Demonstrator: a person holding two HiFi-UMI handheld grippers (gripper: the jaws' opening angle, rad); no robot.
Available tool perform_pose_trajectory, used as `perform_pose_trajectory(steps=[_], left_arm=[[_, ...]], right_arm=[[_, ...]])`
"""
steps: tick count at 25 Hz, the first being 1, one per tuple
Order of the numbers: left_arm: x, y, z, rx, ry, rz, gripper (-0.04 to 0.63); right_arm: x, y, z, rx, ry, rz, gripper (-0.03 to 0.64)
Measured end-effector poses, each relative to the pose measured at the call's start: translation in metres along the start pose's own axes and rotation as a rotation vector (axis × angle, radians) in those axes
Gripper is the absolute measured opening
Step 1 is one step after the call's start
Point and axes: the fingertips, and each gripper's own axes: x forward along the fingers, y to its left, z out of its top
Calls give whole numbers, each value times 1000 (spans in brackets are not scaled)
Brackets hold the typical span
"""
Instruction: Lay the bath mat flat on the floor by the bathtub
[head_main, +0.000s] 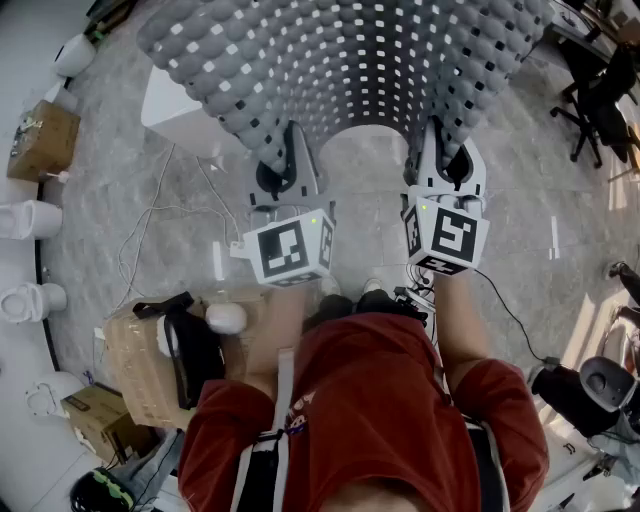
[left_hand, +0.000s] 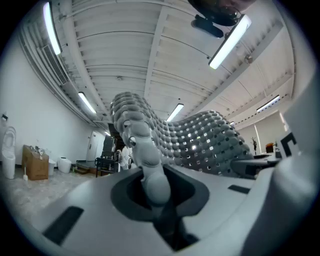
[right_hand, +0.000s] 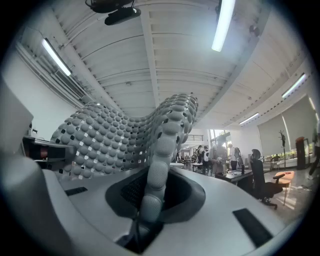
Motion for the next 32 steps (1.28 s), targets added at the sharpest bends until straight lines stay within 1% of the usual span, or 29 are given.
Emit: perform_pose_trajectory(steps=[3, 9, 12, 16, 21, 28, 32], left_arm=[[-10, 7, 7, -6, 6, -12, 54], [-20, 23, 13, -3, 14, -1, 54], [-23, 33, 12, -10, 13, -4, 54], [-25, 37, 6, -17, 24, -13, 54], [-16, 33, 4, -29, 27, -50, 54], [-16, 37, -1, -52, 31, -103, 54], [-13, 28, -8, -71, 42, -152, 54]], right_arm=[[-7, 7, 8, 0, -3, -16, 64], [-13, 17, 19, 0, 1, -17, 64], [-16, 27, 19, 2, -8, -19, 67], [-18, 35, 12, 15, 6, -20, 71], [-14, 29, 9, 21, 20, -64, 72], [-23, 30, 6, 20, 35, -131, 77], [-32, 21, 1, 8, 46, -177, 80]])
